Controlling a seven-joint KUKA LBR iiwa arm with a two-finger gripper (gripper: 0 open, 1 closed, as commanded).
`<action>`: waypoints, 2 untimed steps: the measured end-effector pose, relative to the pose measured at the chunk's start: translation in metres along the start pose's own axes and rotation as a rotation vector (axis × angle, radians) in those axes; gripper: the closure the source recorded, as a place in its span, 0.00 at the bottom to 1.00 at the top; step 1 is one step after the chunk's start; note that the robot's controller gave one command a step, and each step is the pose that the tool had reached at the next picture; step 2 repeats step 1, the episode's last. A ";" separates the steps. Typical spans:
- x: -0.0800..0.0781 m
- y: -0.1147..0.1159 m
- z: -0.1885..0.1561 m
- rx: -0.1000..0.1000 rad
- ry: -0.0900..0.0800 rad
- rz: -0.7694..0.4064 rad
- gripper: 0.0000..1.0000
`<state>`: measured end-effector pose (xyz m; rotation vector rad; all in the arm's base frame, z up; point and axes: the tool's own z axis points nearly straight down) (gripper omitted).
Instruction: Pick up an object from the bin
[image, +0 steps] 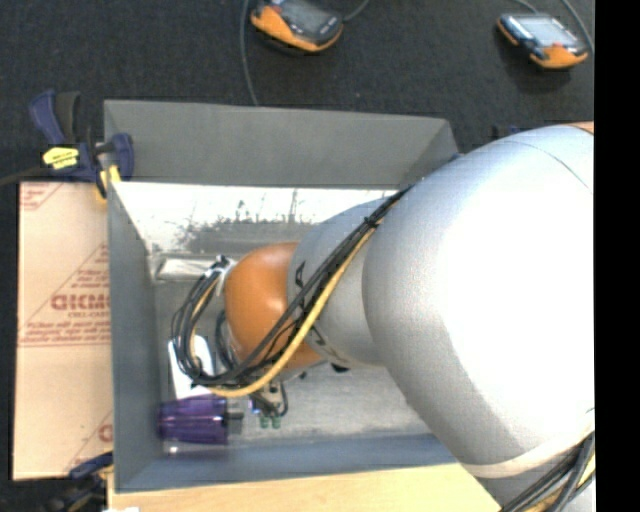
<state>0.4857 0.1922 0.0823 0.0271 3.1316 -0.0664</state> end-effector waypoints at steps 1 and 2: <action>0.000 0.000 0.000 0.000 0.000 0.000 1.00; 0.000 0.000 0.000 0.000 0.000 0.000 1.00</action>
Offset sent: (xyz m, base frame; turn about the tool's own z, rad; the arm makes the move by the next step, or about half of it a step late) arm 0.0001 -0.0001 0.1122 0.0002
